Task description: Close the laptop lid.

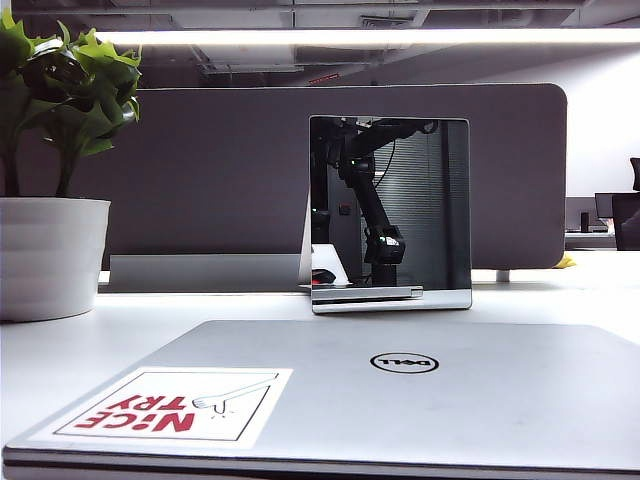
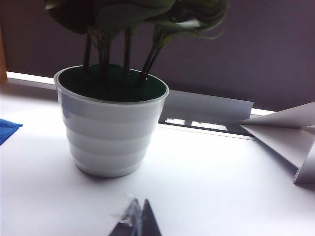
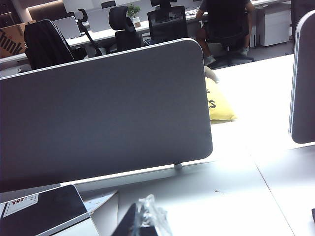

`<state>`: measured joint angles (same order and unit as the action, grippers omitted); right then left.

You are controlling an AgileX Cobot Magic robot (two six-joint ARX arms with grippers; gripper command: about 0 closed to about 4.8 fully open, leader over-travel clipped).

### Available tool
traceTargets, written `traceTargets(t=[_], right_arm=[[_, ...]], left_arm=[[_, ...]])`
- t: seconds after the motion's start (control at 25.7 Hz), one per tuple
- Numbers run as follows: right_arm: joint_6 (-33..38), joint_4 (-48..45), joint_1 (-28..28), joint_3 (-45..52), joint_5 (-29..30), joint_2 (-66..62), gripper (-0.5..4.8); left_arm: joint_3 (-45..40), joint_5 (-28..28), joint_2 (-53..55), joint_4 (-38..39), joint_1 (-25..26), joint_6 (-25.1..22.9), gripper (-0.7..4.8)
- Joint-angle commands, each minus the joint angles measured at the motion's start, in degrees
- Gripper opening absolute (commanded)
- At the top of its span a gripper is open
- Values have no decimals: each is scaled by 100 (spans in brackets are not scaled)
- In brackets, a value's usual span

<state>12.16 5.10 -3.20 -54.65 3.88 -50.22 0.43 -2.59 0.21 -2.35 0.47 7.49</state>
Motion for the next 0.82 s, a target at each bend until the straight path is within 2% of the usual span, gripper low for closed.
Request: traceTargets(t=[0.04, 0.82], right_arm=[[-17, -61, 2, -24, -11, 17, -4], [-20, -61, 2, -24, -11, 17, -4]], left_arm=[[7, -22, 2, -59, 4, -17, -3], [7, -22, 2, -50, 4, -146, -3]])
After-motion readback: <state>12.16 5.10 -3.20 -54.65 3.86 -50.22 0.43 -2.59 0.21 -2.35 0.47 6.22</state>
